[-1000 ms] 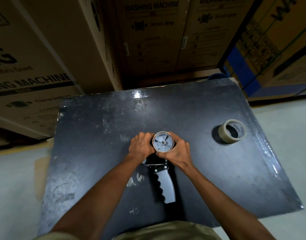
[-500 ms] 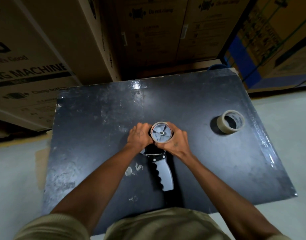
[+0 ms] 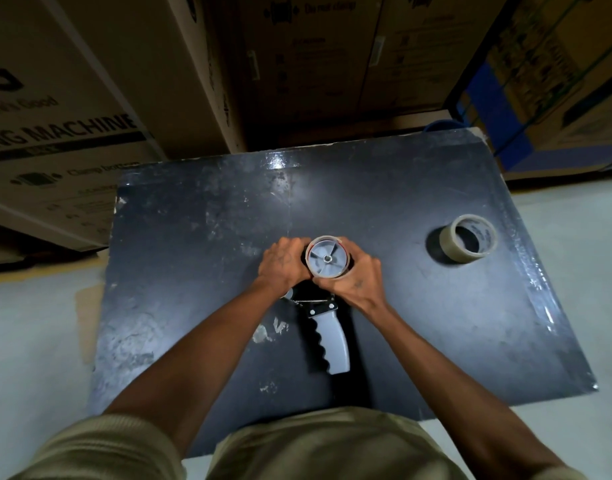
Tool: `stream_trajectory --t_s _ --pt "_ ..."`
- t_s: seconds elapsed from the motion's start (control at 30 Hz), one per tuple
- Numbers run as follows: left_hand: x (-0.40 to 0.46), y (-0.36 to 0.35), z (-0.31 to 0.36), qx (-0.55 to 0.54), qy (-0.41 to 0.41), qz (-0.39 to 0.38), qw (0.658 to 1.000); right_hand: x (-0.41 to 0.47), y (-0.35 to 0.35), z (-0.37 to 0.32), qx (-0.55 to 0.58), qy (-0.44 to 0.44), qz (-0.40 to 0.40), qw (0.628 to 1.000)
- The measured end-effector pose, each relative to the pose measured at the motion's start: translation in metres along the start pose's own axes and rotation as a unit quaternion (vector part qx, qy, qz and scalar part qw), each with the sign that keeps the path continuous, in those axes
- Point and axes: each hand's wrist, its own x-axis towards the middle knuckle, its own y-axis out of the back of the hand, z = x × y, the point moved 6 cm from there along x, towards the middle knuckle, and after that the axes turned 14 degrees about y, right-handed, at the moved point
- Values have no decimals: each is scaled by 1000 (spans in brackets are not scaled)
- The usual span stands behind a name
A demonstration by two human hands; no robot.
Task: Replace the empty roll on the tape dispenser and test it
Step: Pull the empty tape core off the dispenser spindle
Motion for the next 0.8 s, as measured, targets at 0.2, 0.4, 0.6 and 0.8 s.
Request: stream_trajectory --t_s 0.2,0.4,0.6,0.8 --pt "1 -1 0 11 3 12 1000 -8 -2 -3 43 14 41 998" --pt "3 -2 -2 13 13 13 1000 -8 -1 -4 42 8 54 998" --pt "3 -4 -4 19 28 13 999 -6 -3 -6 18 -8 56 998" --pt "1 0 -3 4 39 16 999 -11 -4 -7 30 -5 78 996"
